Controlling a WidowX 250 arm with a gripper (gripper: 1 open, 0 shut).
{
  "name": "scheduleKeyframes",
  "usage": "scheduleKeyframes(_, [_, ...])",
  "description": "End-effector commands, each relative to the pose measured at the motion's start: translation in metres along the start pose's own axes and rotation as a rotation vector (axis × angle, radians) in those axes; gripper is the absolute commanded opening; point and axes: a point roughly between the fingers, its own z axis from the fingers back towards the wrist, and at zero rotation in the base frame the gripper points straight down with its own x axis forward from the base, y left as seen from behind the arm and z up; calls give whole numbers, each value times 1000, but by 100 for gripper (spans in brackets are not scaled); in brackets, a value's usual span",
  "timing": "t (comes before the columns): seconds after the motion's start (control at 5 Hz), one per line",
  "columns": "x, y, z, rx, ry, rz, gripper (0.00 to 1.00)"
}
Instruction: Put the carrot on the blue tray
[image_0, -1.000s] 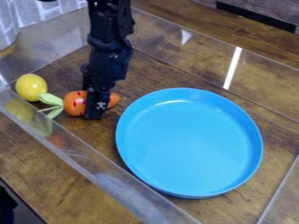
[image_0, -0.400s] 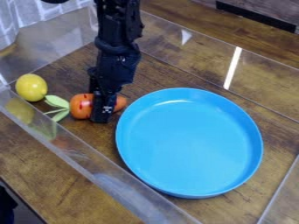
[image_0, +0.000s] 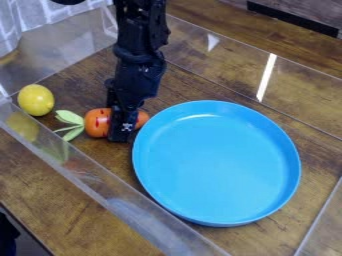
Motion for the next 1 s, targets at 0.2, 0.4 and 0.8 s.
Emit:
scheduleKeyframes(0.2, [6,0,33,80,-43,-20,0])
scheduleKeyframes(0.4, [7,-2,38,88,-39,-26,0])
scheduleKeyframes(0.8, [7,-10,58,116,-22,-47,0])
